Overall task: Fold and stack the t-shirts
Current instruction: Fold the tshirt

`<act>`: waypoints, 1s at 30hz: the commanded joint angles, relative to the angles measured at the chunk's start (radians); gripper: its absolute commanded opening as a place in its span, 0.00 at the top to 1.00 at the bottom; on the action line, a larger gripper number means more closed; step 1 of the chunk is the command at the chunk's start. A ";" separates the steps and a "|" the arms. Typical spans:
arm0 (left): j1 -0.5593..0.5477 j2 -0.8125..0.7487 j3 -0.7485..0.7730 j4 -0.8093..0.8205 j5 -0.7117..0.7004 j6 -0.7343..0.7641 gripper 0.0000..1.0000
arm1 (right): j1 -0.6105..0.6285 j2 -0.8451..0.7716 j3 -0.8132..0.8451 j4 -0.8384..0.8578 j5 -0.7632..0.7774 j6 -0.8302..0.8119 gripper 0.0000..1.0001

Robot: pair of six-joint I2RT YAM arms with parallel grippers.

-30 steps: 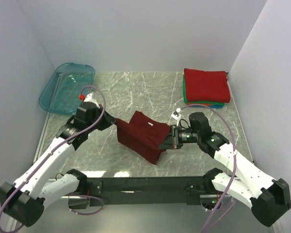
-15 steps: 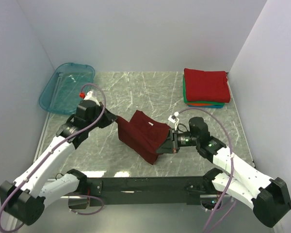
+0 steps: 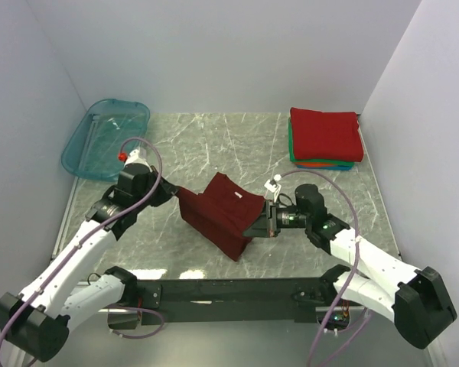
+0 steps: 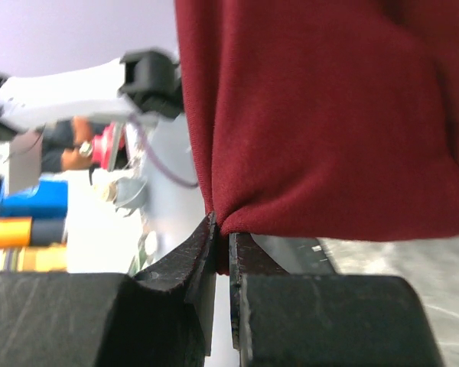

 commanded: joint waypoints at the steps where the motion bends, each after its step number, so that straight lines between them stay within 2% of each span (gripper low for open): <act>1: 0.027 0.045 0.060 0.088 -0.103 0.016 1.00 | -0.055 0.017 0.006 -0.068 -0.014 -0.084 1.00; 13: 0.033 0.321 0.195 0.235 -0.018 0.059 1.00 | -0.265 0.127 0.034 -0.096 -0.060 -0.164 1.00; 30: 0.033 0.777 0.437 0.361 0.090 0.089 1.00 | -0.442 0.339 0.108 -0.149 -0.060 -0.246 1.00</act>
